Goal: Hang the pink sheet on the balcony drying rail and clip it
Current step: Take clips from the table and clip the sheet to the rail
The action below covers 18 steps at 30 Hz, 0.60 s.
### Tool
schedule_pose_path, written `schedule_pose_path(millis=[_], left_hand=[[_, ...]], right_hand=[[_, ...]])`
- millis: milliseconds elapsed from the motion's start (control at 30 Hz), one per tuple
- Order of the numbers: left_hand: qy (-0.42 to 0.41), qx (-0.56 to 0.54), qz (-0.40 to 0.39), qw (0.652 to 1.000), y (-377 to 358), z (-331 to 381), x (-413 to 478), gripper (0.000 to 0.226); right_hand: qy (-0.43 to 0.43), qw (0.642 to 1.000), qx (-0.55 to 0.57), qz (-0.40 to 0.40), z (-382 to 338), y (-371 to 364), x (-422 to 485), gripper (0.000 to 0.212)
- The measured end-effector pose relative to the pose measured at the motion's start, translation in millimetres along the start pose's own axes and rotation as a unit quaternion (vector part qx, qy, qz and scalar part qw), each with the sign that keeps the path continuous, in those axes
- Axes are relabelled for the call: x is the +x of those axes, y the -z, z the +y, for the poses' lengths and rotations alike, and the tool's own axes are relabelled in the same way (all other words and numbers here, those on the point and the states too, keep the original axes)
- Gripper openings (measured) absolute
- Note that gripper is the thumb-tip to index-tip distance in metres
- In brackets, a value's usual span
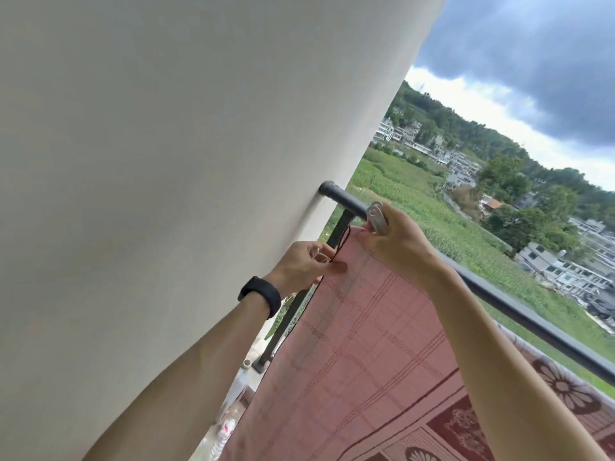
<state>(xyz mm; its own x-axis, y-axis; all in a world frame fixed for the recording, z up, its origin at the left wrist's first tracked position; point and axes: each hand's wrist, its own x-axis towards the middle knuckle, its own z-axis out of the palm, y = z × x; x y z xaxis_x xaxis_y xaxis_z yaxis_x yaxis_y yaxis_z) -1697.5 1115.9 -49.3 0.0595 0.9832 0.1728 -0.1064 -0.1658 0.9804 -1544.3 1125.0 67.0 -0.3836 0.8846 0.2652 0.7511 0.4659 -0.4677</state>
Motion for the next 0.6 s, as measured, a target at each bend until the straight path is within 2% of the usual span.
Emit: schedule_pose_path(millis=[100,200,267,400,600], left_hand=[[-0.009,-0.01,0.021,1.0,1.0,-6.6,0.9,0.025],[-0.006,-0.046,0.006,0.999,-0.4,0.0,0.1,0.023],[-0.017,-0.083,0.029,0.996,-2.7,7.8,2.4,0.03],[-0.064,-0.045,0.112,0.991,-8.2,8.4,13.1,0.025],[-0.115,0.035,0.108,0.987,-9.6,-1.6,17.4,0.022]], right_hand=[[-0.018,0.999,-0.044,-0.012,3.6,0.8,2.1,0.032],[-0.007,0.996,-0.084,0.011,1.8,-1.9,6.4,0.031],[-0.006,0.997,-0.082,0.011,-1.3,-2.1,8.8,0.028],[-0.033,0.998,-0.042,0.025,-3.8,-2.1,11.8,0.026],[0.0,0.998,-0.042,0.045,-11.4,2.8,21.5,0.046]])
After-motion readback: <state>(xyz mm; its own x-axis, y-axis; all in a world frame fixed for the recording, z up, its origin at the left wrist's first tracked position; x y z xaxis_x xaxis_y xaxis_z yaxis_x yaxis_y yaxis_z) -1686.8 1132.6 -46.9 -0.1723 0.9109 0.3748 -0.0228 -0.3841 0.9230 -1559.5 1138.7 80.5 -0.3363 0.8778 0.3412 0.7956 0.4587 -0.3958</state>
